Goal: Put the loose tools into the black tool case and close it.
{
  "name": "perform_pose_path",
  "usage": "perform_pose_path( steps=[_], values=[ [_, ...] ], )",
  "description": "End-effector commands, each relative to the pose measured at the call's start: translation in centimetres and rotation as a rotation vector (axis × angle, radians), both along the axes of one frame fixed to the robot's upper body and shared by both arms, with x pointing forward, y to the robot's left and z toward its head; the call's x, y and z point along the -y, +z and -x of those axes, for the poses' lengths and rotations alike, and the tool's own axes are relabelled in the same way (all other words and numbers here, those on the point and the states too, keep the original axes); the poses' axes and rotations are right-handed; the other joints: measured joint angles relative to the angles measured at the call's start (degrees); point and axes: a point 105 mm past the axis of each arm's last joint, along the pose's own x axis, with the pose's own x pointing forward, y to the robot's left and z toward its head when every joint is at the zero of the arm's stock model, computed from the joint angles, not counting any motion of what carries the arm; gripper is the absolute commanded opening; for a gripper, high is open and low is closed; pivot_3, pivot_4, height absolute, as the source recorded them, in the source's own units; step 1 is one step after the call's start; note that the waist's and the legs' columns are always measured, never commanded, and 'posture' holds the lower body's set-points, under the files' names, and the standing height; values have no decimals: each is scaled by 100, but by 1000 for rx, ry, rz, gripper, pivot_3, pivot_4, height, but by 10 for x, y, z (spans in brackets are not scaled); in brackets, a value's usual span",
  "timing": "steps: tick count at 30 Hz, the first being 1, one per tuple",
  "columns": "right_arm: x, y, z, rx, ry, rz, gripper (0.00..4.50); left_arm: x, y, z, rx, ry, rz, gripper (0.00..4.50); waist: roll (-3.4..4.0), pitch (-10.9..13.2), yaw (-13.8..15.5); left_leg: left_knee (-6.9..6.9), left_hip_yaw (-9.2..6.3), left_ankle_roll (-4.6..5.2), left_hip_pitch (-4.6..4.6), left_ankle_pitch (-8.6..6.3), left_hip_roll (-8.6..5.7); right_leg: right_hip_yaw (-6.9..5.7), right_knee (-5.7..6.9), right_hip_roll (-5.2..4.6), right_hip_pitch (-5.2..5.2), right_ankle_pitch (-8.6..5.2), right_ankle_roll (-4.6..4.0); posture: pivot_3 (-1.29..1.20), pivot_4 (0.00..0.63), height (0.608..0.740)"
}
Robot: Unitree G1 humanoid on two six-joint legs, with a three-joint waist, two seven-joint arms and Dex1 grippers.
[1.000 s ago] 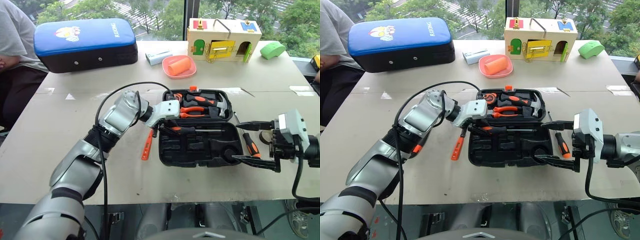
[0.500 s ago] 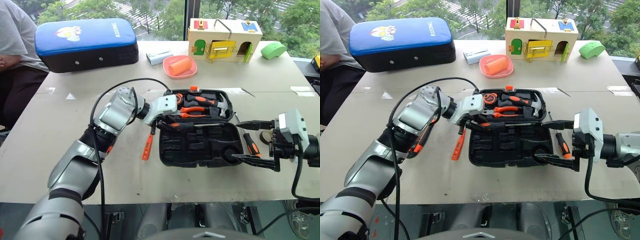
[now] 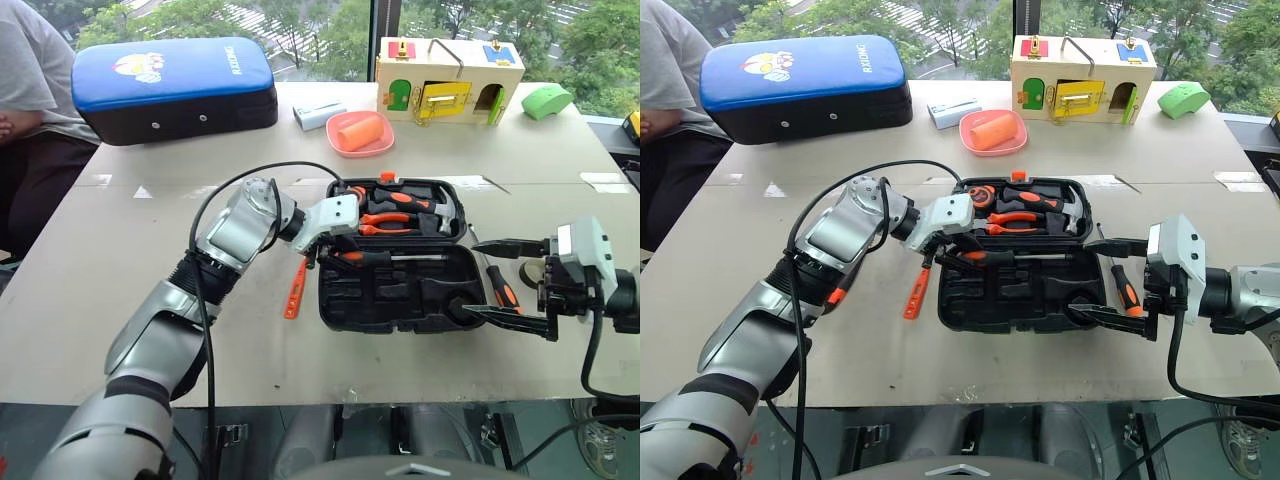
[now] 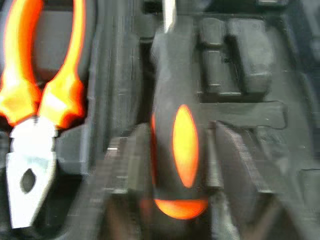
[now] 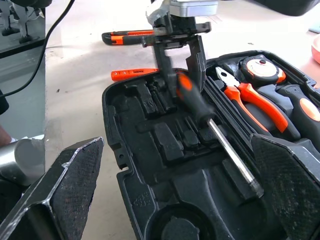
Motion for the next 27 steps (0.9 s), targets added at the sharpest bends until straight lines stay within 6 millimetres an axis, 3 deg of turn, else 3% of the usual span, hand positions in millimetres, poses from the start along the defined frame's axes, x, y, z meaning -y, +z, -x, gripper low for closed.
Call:
perform_pose_path(
  steps=[1,2,6,9,10,11,13,17,27],
  values=[
    [-1,11,1,57,8,-11,4500,-7,24,2,15,22,38,3773,0,0,-12,3,1,0,0,0,0,1,3,0,0,0,0,0,150,735],
    [-1,11,2,56,8,-13,4500,-7,31,5,8,18,54,3956,0,0,-14,3,2,1,1,-1,0,3,5,0,0,0,0,0,150,735],
    [-1,10,1,51,8,-15,4500,-4,47,15,-5,1,99,3956,-2,2,-12,-1,0,1,2,-1,2,2,4,3,-2,-1,0,0,150,735],
    [-1,10,1,50,10,-16,4500,2,48,15,-7,6,125,3119,-3,2,3,0,-1,0,0,0,1,0,3,2,-1,-1,0,0,150,735],
    [-1,10,0,50,10,-16,4500,5,45,13,0,3,122,3032,-3,2,-4,1,-1,0,0,0,1,0,3,1,-1,-1,0,0,150,735],
    [-1,10,-1,51,10,-16,4500,8,41,11,4,0,118,2332,-3,2,-7,3,1,0,0,0,-1,2,4,0,-1,-1,1,0,150,735],
    [-1,9,-2,53,8,-16,4500,15,31,8,15,-21,111,1979,-3,2,-5,3,1,0,1,0,0,3,4,0,-1,-1,1,0,150,735],
    [0,8,-4,56,-4,-12,4500,25,18,0,19,-20,102,116,-4,2,-4,1,0,0,0,0,-1,1,3,0,-1,-1,1,0,150,735],
    [2,6,0,49,-28,-17,4500,26,-17,-9,56,-35,-27,116,-4,-1,2,3,3,1,2,-1,-3,3,3,-2,1,-1,1,0,150,735]
  ],
)
